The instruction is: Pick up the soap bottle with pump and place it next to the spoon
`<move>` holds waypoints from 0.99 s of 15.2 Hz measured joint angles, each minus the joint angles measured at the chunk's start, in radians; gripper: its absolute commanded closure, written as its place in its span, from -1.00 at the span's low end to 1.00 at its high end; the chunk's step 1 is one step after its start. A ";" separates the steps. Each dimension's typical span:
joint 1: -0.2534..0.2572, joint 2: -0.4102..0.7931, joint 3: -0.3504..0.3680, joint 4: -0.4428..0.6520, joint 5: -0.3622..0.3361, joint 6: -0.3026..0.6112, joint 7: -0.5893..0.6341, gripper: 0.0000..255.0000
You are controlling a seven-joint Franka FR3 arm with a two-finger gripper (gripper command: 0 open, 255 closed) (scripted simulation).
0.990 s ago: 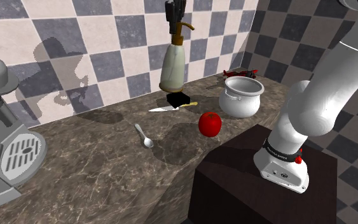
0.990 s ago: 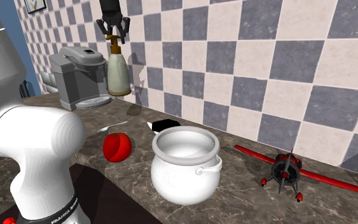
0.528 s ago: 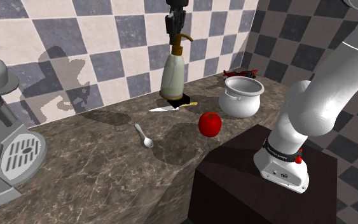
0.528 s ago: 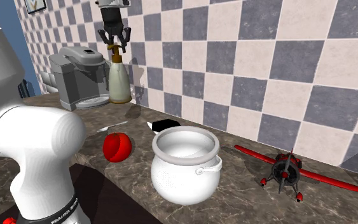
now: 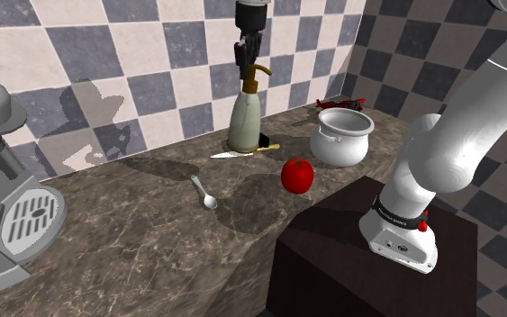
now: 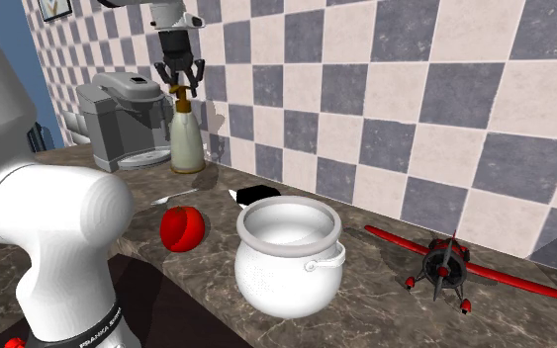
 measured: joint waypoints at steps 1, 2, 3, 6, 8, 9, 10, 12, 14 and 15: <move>0.000 -0.003 0.000 -0.018 0.000 0.016 0.001 1.00; 0.000 -0.007 0.000 -0.035 0.000 0.028 0.001 1.00; 0.000 -0.006 0.000 -0.046 0.000 0.041 0.002 1.00; 0.000 -0.005 0.000 -0.085 -0.001 0.080 0.004 1.00; 0.000 -0.005 0.000 -0.111 -0.001 0.105 0.006 1.00; 0.000 -0.006 0.000 -0.124 -0.001 0.118 0.007 1.00; 0.000 -0.006 0.000 -0.137 -0.002 0.131 0.006 1.00; 0.000 -0.004 -0.001 -0.164 -0.002 0.160 0.007 1.00; -0.001 0.000 -0.002 -0.188 -0.003 0.188 0.007 1.00; -0.001 0.000 -0.001 -0.201 -0.003 0.200 0.008 1.00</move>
